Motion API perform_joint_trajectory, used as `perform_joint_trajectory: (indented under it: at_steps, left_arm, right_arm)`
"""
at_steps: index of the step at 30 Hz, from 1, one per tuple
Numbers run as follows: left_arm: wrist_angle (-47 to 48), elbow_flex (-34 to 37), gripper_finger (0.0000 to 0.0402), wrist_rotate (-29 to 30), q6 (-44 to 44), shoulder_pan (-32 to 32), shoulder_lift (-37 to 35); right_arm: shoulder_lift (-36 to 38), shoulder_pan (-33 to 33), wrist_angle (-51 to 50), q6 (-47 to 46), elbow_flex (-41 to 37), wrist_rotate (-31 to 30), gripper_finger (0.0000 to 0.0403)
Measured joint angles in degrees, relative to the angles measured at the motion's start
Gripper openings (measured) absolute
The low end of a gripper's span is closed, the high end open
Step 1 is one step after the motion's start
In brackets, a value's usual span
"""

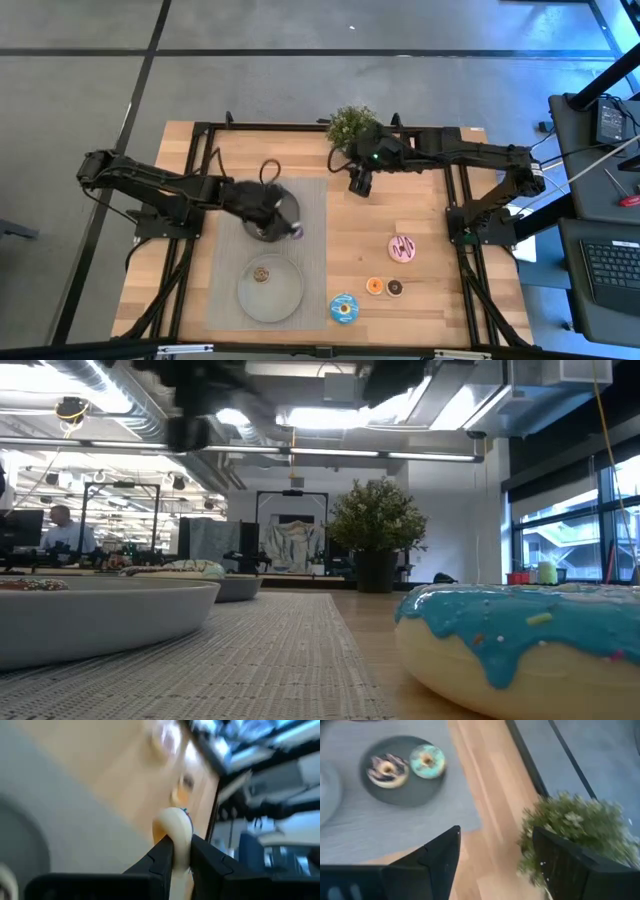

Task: Pick & Place donuts
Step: Put the small blue donut on the gray plate

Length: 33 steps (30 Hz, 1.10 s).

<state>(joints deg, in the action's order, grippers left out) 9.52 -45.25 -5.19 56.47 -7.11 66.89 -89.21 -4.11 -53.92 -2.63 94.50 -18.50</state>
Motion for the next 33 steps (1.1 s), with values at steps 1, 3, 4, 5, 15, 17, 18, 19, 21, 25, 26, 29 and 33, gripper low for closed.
perform_joint_trajectory:
  at_steps: [1,3,4,5,15,17,18,19,21,25,26,29,33]
  left_arm:
    - [1.4,0.0,0.0057,-0.4,1.6,-1.3,0.1]
    - [3.2,0.0,0.0058,-0.1,4.7,-4.1,0.8]
    - [4.3,0.0,0.0058,0.1,6.5,-5.7,1.2]
    - [4.4,0.0,0.0058,0.1,8.4,-7.2,1.8]
    - [-5.4,0.0,0.0051,0.3,21.4,-19.0,13.1]
    - [-7.1,0.0,0.0053,0.1,23.4,-20.5,15.4]
    - [-7.7,0.0,0.0053,0.1,24.9,-21.0,16.6]
    - [-8.1,0.0,0.0054,0.1,26.8,-21.5,17.7]
    - [-8.0,0.0,0.0053,-0.4,31.1,-22.3,19.4]
    - [-7.8,0.0,0.0050,-3.0,37.6,-23.3,22.4]
    - [-7.9,0.0,0.0050,-3.0,39.0,-23.6,22.9]
    - [-8.0,0.0,0.0051,-3.0,41.0,-24.0,24.4]
    - [-7.6,0.0,0.0056,-3.0,37.5,-24.1,25.5]
  right_arm:
    - [0.0,-0.5,-0.9,-0.6,0.0,0.0,0.0247]
    - [0.0,-1.3,-2.3,-1.7,-0.2,0.0,0.0247]
    - [0.0,-1.5,-2.0,-2.0,-0.6,0.0,0.0247]
    - [0.0,-1.7,-1.8,-2.4,-1.1,0.1,0.0247]
    - [0.0,-2.1,-0.2,-2.9,-6.2,0.1,0.0248]
    - [0.0,-2.1,-0.1,-2.2,-6.7,0.1,0.0248]
    - [0.0,-2.1,-0.3,-1.7,-6.7,0.1,0.0248]
    - [0.0,-2.1,-0.3,-1.5,-6.7,0.2,0.0248]
    - [0.0,-2.1,0.1,-1.2,-6.7,0.4,0.0248]
    - [0.0,-2.1,0.5,0.1,-6.7,0.5,0.0248]
    - [0.0,-2.1,0.6,0.2,-6.7,0.5,0.0248]
    - [0.0,-2.4,0.6,0.2,-6.7,0.5,0.0248]
    - [0.0,-3.0,0.6,1.0,-6.7,0.5,0.0248]
